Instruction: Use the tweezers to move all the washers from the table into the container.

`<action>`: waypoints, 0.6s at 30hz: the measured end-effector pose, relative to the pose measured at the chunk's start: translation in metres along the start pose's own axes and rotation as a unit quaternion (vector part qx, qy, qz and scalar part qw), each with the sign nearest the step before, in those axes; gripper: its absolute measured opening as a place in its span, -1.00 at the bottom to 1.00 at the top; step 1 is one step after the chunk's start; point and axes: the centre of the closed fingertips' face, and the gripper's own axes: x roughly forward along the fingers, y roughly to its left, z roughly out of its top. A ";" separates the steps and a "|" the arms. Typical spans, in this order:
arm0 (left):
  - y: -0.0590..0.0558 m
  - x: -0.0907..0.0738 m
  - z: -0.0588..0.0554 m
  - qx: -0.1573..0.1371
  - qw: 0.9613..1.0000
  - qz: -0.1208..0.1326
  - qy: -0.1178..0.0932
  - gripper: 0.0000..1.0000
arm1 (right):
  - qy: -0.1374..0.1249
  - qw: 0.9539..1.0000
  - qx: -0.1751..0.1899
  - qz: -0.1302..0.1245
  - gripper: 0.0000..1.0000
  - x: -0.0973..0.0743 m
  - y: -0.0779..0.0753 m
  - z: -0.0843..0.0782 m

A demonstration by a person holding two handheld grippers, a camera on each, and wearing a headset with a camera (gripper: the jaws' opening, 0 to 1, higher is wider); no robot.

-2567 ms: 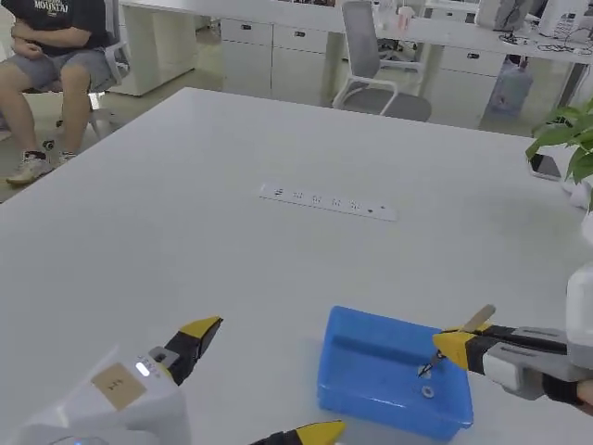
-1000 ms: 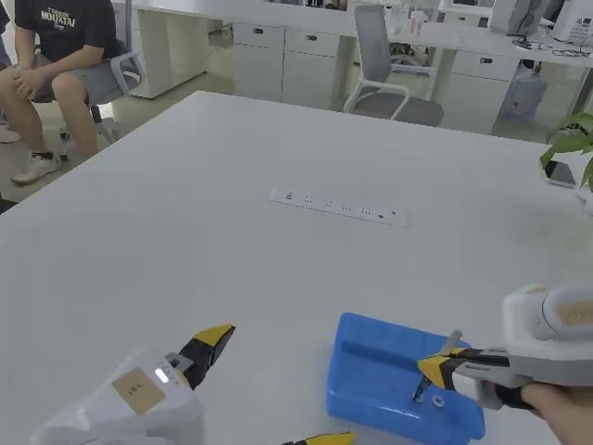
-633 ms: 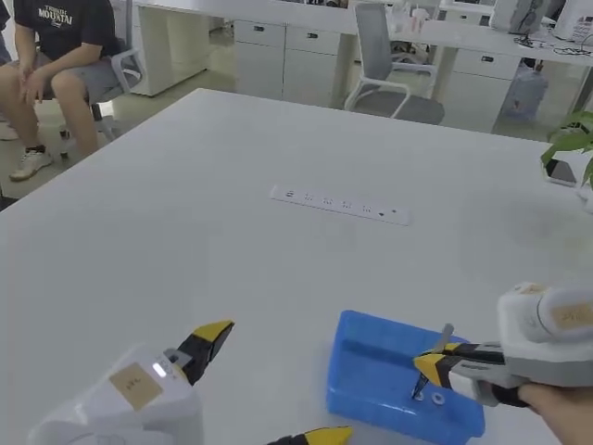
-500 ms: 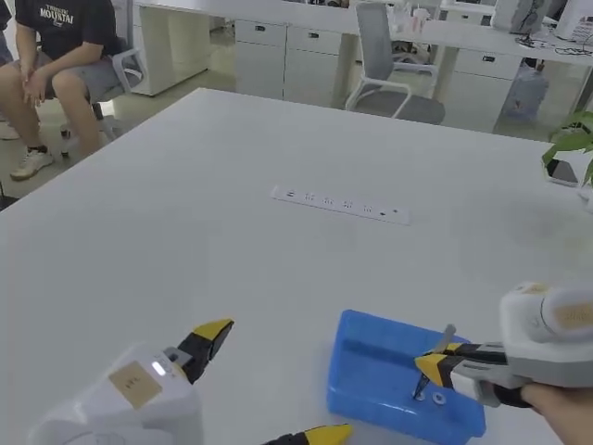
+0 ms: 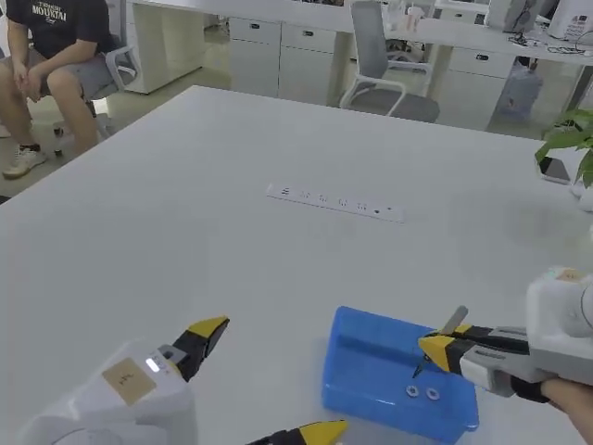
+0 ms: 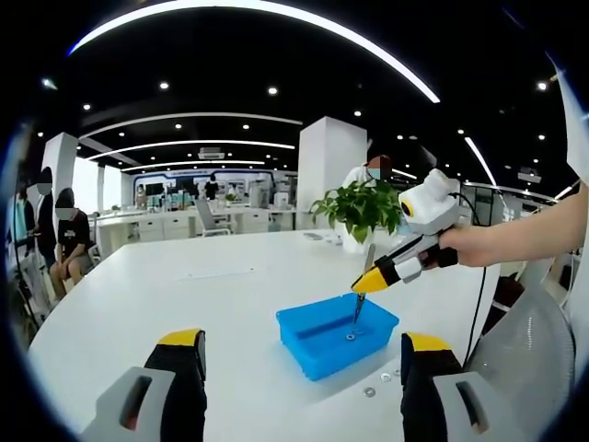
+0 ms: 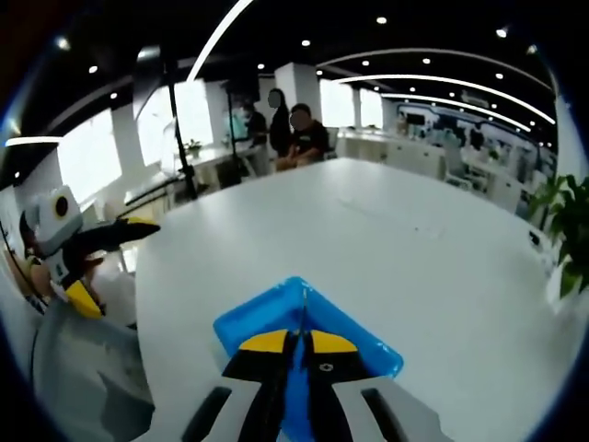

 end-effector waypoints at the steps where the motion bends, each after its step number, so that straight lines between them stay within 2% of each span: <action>1: 0.000 0.000 0.000 0.001 1.000 0.000 0.001 0.78 | -0.002 1.000 -0.001 0.001 -0.93 -0.002 0.003 0.002; 9: 0.000 0.001 -0.001 0.000 1.000 -0.002 0.002 0.78 | -0.019 1.000 0.002 0.016 -0.93 -0.013 0.024 0.008; 14: 0.000 0.001 -0.001 0.002 1.000 -0.003 0.003 0.78 | -0.019 0.999 0.012 0.025 -0.93 -0.019 0.033 0.001; 18: 0.000 0.002 -0.001 0.003 1.000 -0.005 0.004 0.77 | -0.011 0.999 0.027 0.034 -0.93 -0.020 0.040 -0.012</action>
